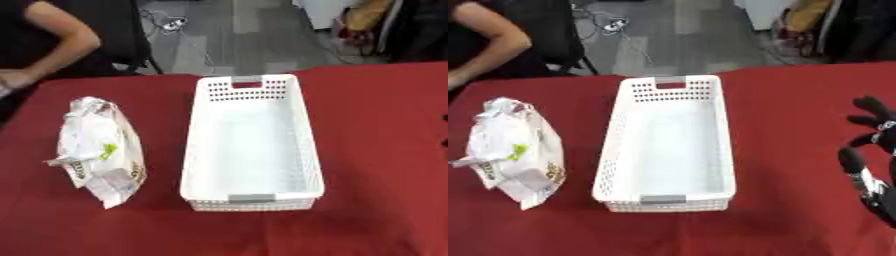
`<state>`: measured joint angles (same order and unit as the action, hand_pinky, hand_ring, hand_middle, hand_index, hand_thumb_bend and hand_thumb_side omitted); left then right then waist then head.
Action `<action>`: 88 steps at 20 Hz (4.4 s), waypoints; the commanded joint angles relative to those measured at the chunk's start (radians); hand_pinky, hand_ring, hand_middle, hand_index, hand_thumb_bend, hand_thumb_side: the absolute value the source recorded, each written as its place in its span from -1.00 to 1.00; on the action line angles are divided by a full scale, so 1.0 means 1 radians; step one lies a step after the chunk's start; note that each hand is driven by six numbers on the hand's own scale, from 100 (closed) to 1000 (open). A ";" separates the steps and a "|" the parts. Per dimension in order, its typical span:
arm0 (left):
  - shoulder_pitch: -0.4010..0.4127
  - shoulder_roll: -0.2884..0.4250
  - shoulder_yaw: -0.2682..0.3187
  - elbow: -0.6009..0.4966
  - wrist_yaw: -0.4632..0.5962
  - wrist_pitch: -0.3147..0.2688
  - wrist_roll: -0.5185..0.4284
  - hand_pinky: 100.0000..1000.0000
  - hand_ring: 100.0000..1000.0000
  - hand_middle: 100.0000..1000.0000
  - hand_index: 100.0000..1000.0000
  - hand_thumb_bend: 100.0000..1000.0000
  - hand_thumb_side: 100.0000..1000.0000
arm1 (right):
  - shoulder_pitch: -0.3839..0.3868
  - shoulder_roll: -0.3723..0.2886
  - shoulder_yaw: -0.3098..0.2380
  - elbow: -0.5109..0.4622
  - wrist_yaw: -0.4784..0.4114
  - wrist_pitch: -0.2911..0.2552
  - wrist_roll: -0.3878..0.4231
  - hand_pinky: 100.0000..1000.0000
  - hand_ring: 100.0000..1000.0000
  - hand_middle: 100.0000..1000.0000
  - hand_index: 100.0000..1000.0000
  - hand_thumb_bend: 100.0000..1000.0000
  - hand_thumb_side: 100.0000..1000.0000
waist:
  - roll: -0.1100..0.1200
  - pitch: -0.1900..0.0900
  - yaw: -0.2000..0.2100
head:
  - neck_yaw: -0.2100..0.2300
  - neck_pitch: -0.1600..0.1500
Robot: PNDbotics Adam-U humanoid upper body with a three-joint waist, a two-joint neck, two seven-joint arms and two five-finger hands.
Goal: Pick up objects on the table and place them in the box.
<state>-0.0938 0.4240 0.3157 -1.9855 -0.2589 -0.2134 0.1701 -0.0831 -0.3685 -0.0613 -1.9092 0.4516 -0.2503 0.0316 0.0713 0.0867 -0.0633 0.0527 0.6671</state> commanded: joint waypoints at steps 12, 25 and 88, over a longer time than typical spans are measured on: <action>0.015 -0.034 -0.076 0.043 -0.105 0.067 -0.147 -0.02 0.55 0.97 0.91 0.91 0.83 | -0.010 -0.015 -0.006 -0.014 0.001 0.000 0.004 0.00 0.55 0.74 1.00 -0.08 0.85 | -0.006 -0.005 -0.004 | 0.003 -0.015; 0.000 -0.023 -0.113 0.111 -0.228 0.112 -0.233 0.10 0.57 0.98 0.93 0.90 0.88 | -0.011 -0.015 -0.004 -0.014 0.000 -0.001 0.007 0.00 0.55 0.74 1.00 -0.08 0.85 | -0.006 -0.005 -0.007 | 0.006 -0.017; -0.121 0.059 -0.126 0.154 -0.712 0.346 -0.486 0.60 0.71 0.87 0.90 1.00 0.89 | -0.010 -0.018 -0.002 -0.009 0.002 -0.002 0.017 0.00 0.55 0.75 1.00 -0.08 0.85 | -0.001 -0.011 -0.014 | 0.011 -0.018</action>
<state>-0.2032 0.4522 0.1893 -1.8295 -0.9548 0.1375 -0.3022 -0.0833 -0.3684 -0.0608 -1.9045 0.4516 -0.2508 0.0485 0.0722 0.0891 -0.0775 0.0579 0.6584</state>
